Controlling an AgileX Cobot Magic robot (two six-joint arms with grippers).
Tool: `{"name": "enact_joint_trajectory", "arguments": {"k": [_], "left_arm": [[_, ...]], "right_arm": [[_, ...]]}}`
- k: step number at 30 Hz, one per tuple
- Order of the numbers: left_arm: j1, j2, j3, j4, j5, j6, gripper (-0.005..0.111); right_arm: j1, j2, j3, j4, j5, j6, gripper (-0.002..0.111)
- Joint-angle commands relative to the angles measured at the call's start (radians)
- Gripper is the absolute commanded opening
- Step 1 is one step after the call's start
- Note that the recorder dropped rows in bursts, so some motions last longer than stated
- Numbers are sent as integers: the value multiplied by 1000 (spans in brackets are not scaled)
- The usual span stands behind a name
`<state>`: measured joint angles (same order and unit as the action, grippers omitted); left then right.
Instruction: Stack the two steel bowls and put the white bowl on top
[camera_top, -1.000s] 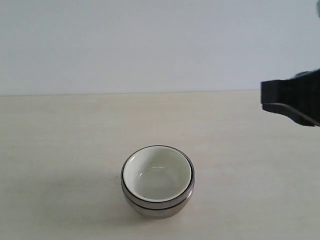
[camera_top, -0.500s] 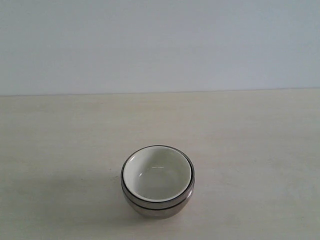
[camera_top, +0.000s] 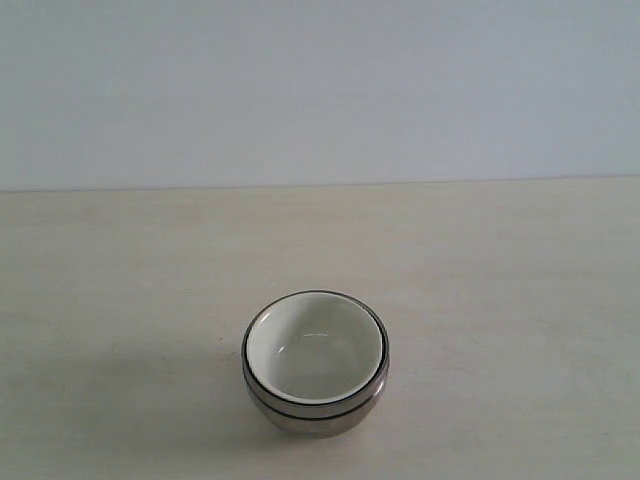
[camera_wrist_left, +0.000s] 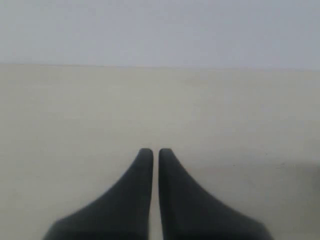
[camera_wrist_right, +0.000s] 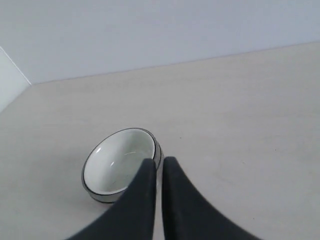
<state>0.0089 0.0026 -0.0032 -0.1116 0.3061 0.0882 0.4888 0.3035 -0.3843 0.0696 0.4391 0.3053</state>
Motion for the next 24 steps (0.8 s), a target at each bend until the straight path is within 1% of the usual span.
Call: {"name": "enact_joint_trajectory", "arguments": {"k": [1,4,7,17,19,24], "left_arm": [[1,-3,3,4,1,-10,4],[1,-3,3,4,1,-10,4],[1,-3,3,4,1,-10,4],[1,-3,3,4,1,-10,4],[1,-3,3,4,1,-10,4],[1,-3,3,4,1,-10,4]], "right_arm": [[0,-1,121,-27,-216,-18,0],[-9,-31,224,-27,-393,-19,0],[-45,-106,307,-24,-473,-19,0],[-174,-304,384,-24,-452,-34,0],[-204,-304,384,-30,-371,-55,0],[-279,-304,384,-34,-303,-127,0]]}}
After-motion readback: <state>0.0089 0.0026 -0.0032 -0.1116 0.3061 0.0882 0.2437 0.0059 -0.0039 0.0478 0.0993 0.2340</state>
